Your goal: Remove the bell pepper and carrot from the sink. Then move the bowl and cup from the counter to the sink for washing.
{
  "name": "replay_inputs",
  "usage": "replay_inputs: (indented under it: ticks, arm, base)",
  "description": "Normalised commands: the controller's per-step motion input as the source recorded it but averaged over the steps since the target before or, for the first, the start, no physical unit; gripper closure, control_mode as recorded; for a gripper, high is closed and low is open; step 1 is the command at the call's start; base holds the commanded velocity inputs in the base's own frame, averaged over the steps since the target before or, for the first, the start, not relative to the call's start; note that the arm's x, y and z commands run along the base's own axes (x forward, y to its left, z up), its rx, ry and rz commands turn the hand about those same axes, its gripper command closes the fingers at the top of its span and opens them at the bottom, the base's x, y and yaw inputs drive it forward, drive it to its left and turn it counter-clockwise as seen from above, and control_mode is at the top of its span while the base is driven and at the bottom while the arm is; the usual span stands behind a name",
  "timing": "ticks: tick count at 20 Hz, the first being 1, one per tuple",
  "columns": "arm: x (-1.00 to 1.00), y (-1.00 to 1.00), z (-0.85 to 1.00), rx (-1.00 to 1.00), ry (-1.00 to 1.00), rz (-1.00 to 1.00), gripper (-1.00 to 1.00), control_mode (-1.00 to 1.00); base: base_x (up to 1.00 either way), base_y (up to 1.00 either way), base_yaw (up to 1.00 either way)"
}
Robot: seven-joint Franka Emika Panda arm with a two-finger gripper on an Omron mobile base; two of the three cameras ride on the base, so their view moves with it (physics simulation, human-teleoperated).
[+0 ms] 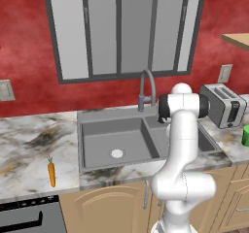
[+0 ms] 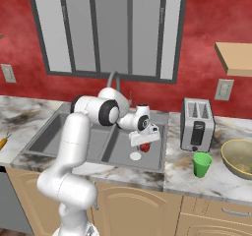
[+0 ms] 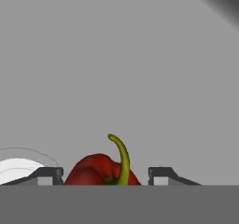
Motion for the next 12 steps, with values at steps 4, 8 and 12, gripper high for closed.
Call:
replay_inputs:
  ticks: [4, 8, 12]
  arm:
    - [-0.19, -0.1, 0.0, 0.02, 0.01, 0.0, 1.0, -1.0]
    - [-0.18, -0.12, 0.09, 0.03, 0.0, 0.0, 1.0, -1.0]
    - [-0.15, -0.04, 0.23, 0.06, 0.0, 0.0, 1.0, -1.0]
  base:
    - [0.0, 0.0, 0.0]
    - [0.0, 0.0, 0.0]
    - [0.0, 0.0, 0.0]
